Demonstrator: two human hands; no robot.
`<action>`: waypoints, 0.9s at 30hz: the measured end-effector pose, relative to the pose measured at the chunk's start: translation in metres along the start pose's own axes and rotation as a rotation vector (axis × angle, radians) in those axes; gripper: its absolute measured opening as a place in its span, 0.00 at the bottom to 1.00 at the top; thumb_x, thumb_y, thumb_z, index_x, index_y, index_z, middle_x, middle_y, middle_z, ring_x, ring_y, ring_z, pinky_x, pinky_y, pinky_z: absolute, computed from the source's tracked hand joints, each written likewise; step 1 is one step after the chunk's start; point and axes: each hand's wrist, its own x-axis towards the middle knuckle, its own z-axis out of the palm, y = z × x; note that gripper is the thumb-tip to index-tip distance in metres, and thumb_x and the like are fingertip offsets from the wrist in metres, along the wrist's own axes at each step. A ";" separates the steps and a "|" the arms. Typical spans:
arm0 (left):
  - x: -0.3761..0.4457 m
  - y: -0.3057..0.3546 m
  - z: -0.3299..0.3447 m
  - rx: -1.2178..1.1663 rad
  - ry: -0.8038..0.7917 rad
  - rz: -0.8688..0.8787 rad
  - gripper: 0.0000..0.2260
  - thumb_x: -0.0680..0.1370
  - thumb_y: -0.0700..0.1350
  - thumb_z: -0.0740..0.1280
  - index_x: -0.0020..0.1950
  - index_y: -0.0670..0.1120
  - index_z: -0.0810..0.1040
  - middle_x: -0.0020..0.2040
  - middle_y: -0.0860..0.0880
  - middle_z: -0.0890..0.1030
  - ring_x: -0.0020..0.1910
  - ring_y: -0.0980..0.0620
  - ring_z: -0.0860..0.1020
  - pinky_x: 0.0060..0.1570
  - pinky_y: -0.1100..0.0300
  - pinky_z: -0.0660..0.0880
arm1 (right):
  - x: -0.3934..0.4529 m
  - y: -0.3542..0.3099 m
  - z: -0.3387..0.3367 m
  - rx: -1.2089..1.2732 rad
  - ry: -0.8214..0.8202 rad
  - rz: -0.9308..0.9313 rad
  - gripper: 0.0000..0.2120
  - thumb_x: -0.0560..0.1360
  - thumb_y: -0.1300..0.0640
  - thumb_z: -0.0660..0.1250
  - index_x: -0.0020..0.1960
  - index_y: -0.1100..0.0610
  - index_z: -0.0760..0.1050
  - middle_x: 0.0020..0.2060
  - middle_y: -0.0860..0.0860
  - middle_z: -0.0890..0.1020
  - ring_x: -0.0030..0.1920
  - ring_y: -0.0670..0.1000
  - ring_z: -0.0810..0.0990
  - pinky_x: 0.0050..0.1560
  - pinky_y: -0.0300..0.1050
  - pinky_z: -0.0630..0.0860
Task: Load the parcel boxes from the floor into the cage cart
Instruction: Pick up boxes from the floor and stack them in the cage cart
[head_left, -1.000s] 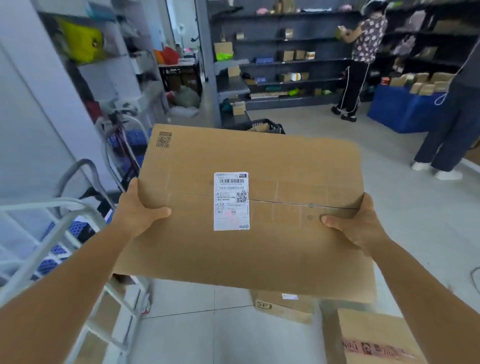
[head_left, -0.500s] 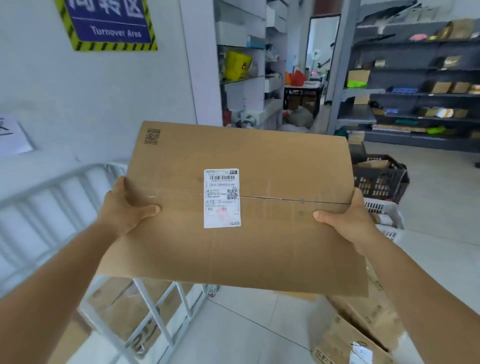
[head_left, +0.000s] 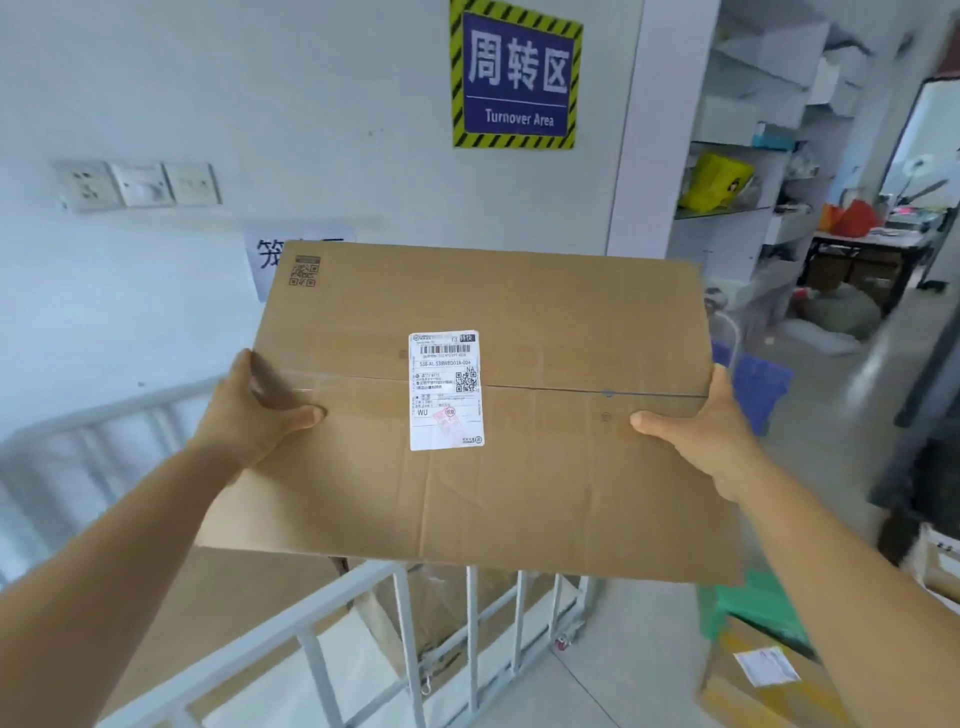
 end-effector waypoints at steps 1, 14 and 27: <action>0.004 -0.008 -0.012 -0.010 0.019 -0.001 0.30 0.57 0.50 0.81 0.47 0.47 0.64 0.44 0.45 0.76 0.42 0.44 0.76 0.38 0.52 0.75 | 0.000 -0.010 0.016 0.001 -0.018 -0.008 0.56 0.55 0.44 0.82 0.75 0.46 0.54 0.71 0.49 0.69 0.69 0.55 0.70 0.67 0.58 0.70; 0.039 -0.126 -0.155 0.092 0.225 -0.188 0.26 0.66 0.45 0.80 0.53 0.43 0.65 0.43 0.45 0.73 0.41 0.44 0.74 0.34 0.55 0.71 | 0.011 -0.090 0.226 -0.041 -0.283 -0.106 0.56 0.63 0.48 0.81 0.78 0.46 0.48 0.75 0.49 0.63 0.73 0.55 0.65 0.69 0.55 0.66; 0.070 -0.256 -0.199 0.201 0.317 -0.523 0.38 0.66 0.48 0.80 0.70 0.46 0.62 0.46 0.46 0.74 0.45 0.45 0.75 0.36 0.55 0.71 | 0.058 -0.091 0.436 -0.188 -0.614 -0.053 0.60 0.61 0.47 0.82 0.79 0.46 0.46 0.76 0.51 0.63 0.73 0.57 0.65 0.70 0.59 0.66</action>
